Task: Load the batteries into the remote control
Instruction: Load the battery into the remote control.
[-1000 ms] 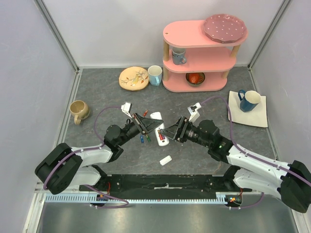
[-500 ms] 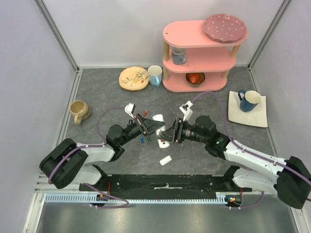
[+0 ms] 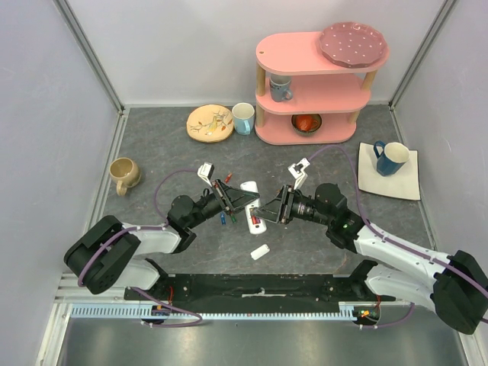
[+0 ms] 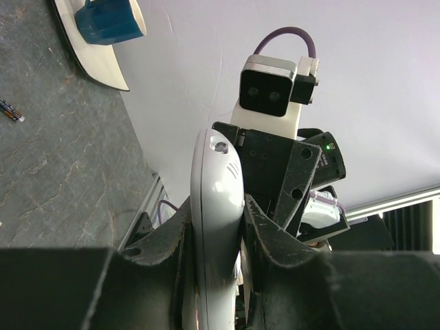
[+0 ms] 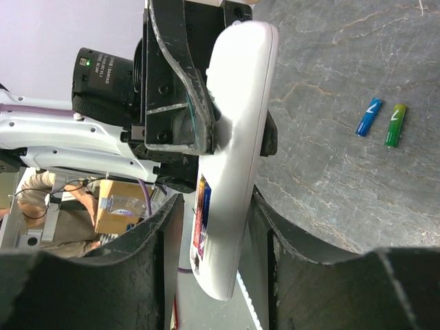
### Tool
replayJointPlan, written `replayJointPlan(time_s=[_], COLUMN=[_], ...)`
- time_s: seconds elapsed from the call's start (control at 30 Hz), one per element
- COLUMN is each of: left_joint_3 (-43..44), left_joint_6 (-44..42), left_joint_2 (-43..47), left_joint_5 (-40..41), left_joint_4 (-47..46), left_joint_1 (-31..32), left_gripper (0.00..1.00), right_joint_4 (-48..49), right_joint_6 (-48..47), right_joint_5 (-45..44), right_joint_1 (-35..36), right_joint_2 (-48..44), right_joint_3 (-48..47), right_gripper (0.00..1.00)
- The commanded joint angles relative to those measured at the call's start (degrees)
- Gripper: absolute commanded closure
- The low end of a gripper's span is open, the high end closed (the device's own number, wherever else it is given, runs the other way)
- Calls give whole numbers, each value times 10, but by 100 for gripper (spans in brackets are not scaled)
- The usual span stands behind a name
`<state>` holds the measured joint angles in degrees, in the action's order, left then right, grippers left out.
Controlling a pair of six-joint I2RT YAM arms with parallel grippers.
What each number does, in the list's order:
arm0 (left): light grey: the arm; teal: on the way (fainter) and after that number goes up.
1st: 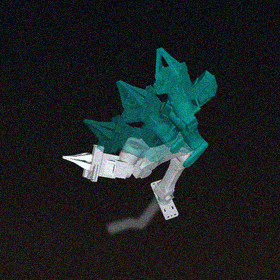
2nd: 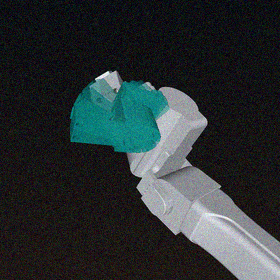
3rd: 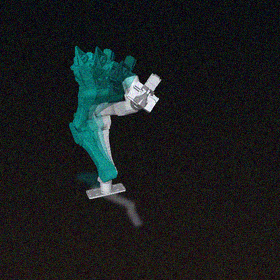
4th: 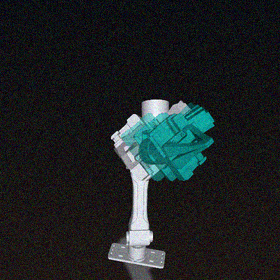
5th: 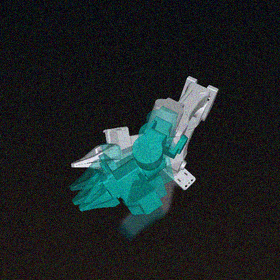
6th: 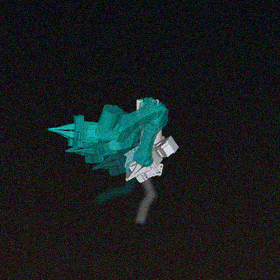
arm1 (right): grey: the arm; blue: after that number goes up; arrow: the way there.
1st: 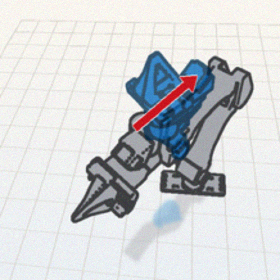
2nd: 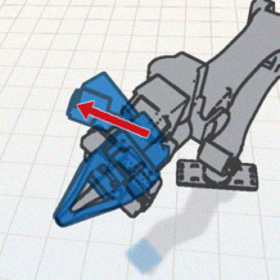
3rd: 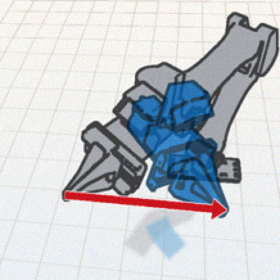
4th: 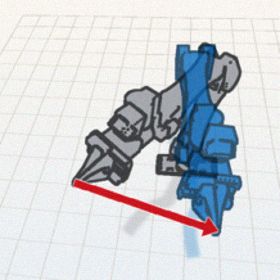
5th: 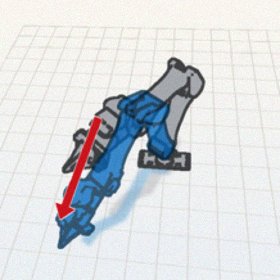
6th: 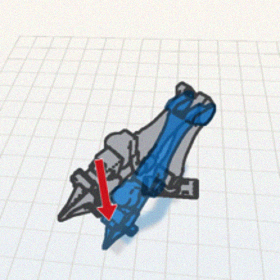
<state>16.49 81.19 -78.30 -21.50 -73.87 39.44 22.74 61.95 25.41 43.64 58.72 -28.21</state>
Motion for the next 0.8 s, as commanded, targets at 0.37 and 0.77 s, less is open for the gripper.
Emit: replayJointPlan(time_s=[0.37, 0.77], left_joint_3=[11, 1], left_joint_6=[14, 7], left_joint_2=[3, 3], left_joint_5=[-10, -11], left_joint_4=[-131, -129], left_joint_1=[-3, -3], left_gripper=[98, 98], right_joint_4=[34, 19], right_joint_6=[2, 26], right_joint_5=[17, -4], right_joint_1=[-1, -24], right_joint_2=[15, -19], right_joint_3=[24, 11], right_gripper=[74, 42])
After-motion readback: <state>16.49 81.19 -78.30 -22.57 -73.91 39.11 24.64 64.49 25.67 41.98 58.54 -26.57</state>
